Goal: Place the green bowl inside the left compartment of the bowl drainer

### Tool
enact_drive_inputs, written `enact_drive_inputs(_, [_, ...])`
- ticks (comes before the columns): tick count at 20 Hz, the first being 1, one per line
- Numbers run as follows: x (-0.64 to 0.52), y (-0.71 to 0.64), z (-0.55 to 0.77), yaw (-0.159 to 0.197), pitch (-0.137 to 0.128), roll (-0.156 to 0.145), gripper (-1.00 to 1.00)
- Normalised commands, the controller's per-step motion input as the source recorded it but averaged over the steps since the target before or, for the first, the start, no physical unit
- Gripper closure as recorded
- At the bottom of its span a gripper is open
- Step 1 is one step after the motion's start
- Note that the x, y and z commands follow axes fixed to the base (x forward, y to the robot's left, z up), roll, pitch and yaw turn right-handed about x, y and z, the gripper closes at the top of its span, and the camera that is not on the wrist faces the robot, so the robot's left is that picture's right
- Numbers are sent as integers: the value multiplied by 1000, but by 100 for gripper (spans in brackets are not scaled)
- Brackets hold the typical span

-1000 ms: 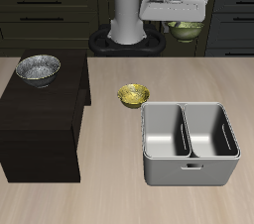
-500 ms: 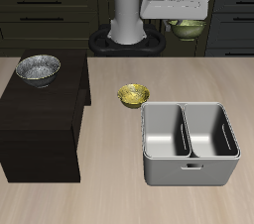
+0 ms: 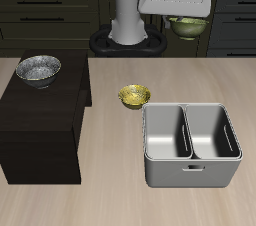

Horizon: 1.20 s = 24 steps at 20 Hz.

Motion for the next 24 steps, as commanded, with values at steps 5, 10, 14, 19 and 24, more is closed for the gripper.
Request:
enact_drive_inputs(5, [549,-98,280,-38,1,-12,100])
enact_drive_inputs(10, [404,25,178,-1,2,25,100])
enact_drive_inputs(14, [272,21,122,-14,23,39,100])
enact_drive_inputs(19, [429,-82,141,-37,26,13,100])
enact_drive_inputs(24, [370,-34,0,-15,35,-2,100])
